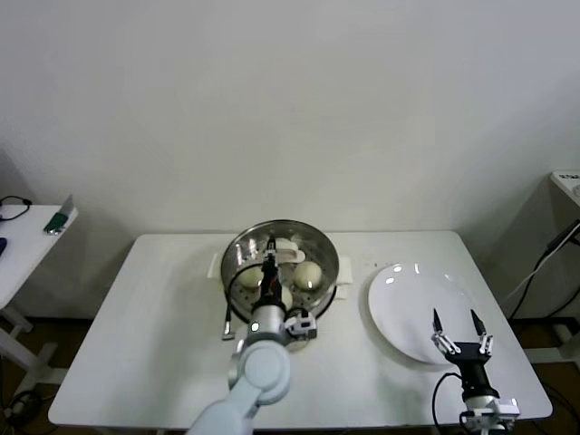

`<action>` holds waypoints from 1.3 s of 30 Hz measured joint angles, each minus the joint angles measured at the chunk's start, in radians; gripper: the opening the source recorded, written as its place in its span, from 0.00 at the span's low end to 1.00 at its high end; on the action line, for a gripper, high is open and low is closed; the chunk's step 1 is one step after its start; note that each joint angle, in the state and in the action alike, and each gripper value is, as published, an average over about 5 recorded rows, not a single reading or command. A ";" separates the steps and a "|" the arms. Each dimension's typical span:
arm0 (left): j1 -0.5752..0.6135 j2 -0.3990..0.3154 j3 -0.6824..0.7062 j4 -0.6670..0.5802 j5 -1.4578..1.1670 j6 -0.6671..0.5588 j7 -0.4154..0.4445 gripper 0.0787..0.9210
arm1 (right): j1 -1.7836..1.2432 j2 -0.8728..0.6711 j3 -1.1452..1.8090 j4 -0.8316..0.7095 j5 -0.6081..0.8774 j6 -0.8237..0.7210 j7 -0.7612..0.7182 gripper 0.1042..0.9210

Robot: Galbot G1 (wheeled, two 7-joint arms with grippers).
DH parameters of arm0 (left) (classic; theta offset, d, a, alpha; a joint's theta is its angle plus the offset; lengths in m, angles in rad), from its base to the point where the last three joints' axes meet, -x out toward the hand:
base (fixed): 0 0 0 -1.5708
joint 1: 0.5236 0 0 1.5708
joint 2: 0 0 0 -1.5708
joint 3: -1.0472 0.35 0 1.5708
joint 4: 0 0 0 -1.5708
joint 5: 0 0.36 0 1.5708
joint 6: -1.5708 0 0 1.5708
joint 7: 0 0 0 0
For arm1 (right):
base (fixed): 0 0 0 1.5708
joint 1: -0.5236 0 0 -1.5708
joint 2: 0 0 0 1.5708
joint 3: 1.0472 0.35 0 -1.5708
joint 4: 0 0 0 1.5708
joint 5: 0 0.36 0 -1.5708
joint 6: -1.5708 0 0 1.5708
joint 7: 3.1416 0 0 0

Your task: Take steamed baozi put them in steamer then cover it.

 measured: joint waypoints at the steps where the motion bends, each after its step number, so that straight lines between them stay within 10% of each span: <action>1: -0.001 0.004 0.002 -0.006 -0.004 0.001 0.004 0.36 | 0.001 0.000 0.000 0.000 -0.001 -0.002 -0.001 0.88; 17: 0.051 0.115 0.008 -0.203 -0.134 0.019 0.034 0.87 | 0.001 -0.009 -0.007 0.003 -0.007 -0.039 -0.022 0.88; 39: 0.432 0.227 -0.632 -0.302 -1.250 -0.495 -0.272 0.88 | -0.031 -0.024 -0.043 0.056 0.031 -0.016 -0.010 0.88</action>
